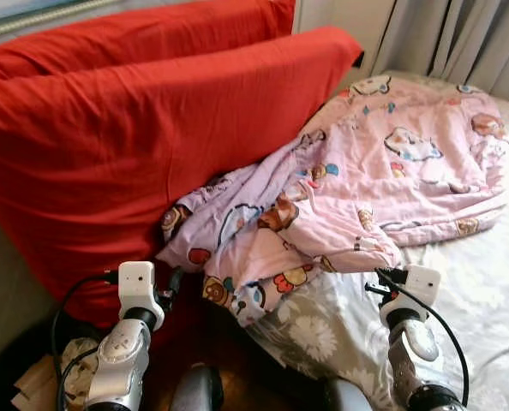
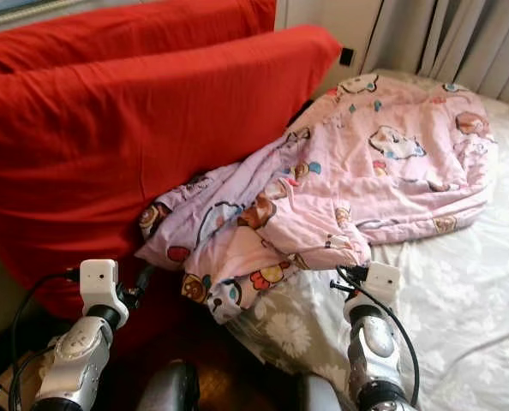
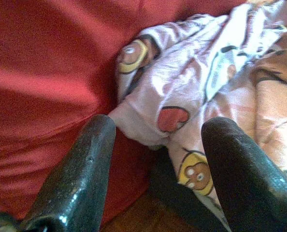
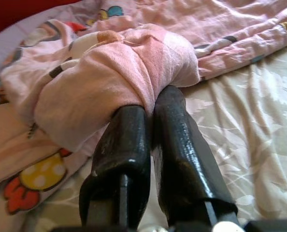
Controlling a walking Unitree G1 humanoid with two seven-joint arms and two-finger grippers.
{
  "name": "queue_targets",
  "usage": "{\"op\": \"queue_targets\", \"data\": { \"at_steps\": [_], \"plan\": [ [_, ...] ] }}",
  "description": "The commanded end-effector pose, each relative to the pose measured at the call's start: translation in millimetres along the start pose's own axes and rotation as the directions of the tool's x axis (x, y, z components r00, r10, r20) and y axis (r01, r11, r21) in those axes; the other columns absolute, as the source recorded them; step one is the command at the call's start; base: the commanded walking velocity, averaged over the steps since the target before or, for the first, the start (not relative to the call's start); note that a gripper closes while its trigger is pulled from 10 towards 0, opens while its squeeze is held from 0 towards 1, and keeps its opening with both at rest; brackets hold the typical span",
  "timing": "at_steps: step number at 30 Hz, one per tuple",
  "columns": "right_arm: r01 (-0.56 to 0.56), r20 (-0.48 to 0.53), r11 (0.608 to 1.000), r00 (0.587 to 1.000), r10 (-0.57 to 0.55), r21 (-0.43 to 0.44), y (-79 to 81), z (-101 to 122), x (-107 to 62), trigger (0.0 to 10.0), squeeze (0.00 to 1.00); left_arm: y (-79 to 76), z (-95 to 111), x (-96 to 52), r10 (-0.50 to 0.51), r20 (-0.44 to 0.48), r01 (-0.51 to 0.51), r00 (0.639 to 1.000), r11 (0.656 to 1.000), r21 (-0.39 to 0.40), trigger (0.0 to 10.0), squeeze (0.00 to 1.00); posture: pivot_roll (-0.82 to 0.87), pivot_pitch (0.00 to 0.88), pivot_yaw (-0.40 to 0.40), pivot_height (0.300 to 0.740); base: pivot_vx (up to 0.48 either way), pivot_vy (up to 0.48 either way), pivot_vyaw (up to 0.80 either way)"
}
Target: Clean up the room
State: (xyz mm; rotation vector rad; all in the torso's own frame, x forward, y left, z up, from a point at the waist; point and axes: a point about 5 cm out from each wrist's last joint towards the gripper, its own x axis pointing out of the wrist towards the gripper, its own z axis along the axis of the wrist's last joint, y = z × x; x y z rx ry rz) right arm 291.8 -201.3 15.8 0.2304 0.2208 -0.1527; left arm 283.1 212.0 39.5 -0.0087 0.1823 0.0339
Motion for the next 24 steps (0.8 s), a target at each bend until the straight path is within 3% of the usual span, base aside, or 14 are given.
{"op": "queue_targets", "data": {
  "at_steps": [1,12,17,24],
  "plan": [
    [0.004,0.008,1.0,1.0,-0.004,0.001,-0.1,-1,-1.2,10.0,0.0,6.8,-5,0.4,0.018,-0.027,-0.018,0.999,1.0,0.003,10.0,0.0,0.11,0.0,0.001,0.682,0.0,0.0,0.0],
    [0.024,0.017,0.999,1.0,-0.023,-0.034,-6.0,0,-3.1,10.0,0.0,20.4,-58,-20.9,0.081,-0.265,-0.077,0.961,0.997,0.026,10.0,0.0,0.1,0.0,0.007,0.737,0.0,0.0,0.0],
    [0.021,0.019,0.999,1.0,-0.02,-0.041,-5.8,0,-3.1,10.0,0.0,17.8,-89,-39.2,0.091,-0.414,-0.082,0.906,0.996,0.039,10.0,0.0,0.09,0.0,0.007,0.74,0.0,0.0,0.0],
    [0.013,0.012,0.999,1.0,-0.013,-0.037,-2.1,-2,-3.5,10.0,0.0,13.6,-110,-53.8,0.088,-0.54,-0.079,0.837,0.996,0.04,10.0,0.0,0.09,0.0,0.009,0.74,0.0,0.0,0.0]
  ]
}}
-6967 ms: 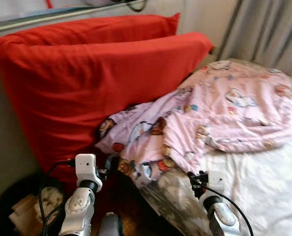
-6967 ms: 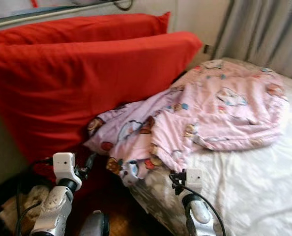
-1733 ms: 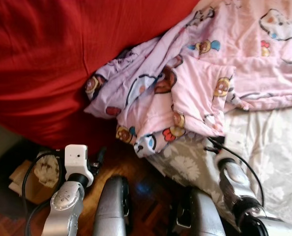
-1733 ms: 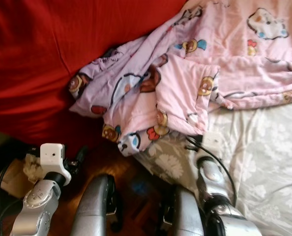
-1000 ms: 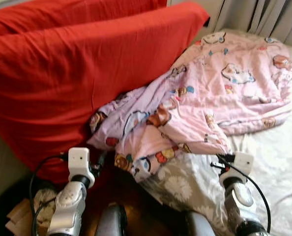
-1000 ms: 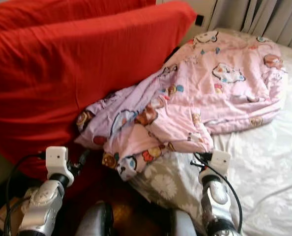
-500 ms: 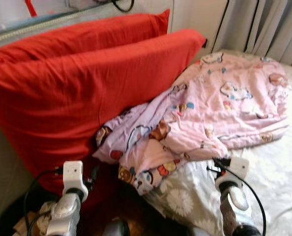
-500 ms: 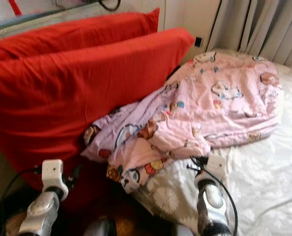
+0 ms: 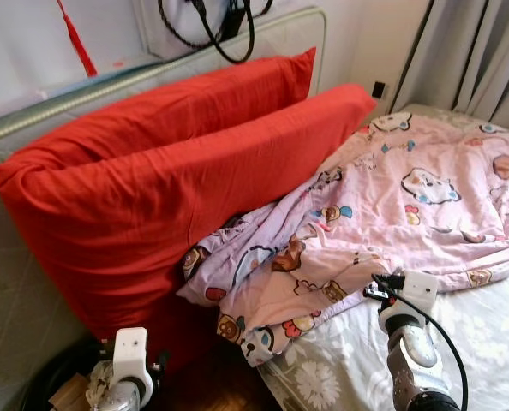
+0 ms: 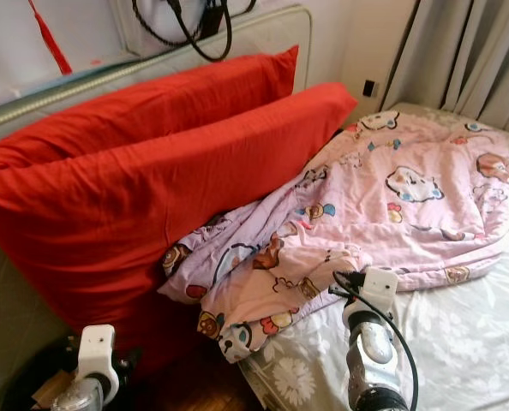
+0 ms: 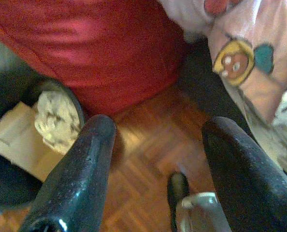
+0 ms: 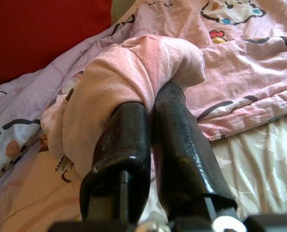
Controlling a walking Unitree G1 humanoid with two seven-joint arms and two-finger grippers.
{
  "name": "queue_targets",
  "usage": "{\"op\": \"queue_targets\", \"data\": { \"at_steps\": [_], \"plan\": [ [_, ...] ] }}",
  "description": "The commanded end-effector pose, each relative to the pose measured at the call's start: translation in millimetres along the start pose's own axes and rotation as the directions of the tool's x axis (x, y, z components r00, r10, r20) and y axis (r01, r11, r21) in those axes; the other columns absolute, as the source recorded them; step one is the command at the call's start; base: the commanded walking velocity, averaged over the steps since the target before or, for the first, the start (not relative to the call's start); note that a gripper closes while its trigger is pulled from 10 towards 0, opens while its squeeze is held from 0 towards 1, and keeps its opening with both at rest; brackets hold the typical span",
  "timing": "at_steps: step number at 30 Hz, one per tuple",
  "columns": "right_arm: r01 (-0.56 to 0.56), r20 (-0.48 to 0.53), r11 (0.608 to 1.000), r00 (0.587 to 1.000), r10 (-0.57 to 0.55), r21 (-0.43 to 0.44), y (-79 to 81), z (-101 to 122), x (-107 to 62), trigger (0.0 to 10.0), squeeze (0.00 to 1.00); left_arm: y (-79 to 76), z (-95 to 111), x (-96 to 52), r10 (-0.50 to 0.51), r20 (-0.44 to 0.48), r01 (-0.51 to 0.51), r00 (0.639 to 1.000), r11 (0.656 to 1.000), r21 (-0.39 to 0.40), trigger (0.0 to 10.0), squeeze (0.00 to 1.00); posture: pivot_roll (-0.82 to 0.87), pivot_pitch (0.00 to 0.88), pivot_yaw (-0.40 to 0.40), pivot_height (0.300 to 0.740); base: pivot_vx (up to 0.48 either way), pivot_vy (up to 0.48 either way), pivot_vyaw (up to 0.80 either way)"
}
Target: Clean up the room
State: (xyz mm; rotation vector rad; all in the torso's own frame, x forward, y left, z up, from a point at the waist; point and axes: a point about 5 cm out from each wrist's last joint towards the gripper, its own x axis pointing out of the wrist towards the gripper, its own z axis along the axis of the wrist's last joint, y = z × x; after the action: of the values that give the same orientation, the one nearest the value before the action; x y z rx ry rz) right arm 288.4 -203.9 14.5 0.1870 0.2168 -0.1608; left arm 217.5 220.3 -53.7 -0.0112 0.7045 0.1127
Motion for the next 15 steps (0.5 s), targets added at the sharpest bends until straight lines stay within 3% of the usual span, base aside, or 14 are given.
{"op": "queue_targets", "data": {
  "at_steps": [1,15],
  "plan": [
    [0.001,0.004,1.0,1.0,-0.001,0.005,1.5,-1,-0.8,10.0,0.0,3.5,-11,-2.5,0.014,-0.061,-0.013,0.998,1.0,0.015,10.0,0.0,0.09,0.0,0.009,0.74,0.0,0.0,0.0],
    [0.018,-0.001,1.0,1.0,-0.018,-0.002,-1.0,1,1.0,10.0,0.0,5.3,-40,-12.6,0.006,-0.153,-0.006,0.988,1.0,0.001,10.0,0.0,0.1,0.005,-0.011,0.74,0.0,0.0,0.0]
  ]
}}
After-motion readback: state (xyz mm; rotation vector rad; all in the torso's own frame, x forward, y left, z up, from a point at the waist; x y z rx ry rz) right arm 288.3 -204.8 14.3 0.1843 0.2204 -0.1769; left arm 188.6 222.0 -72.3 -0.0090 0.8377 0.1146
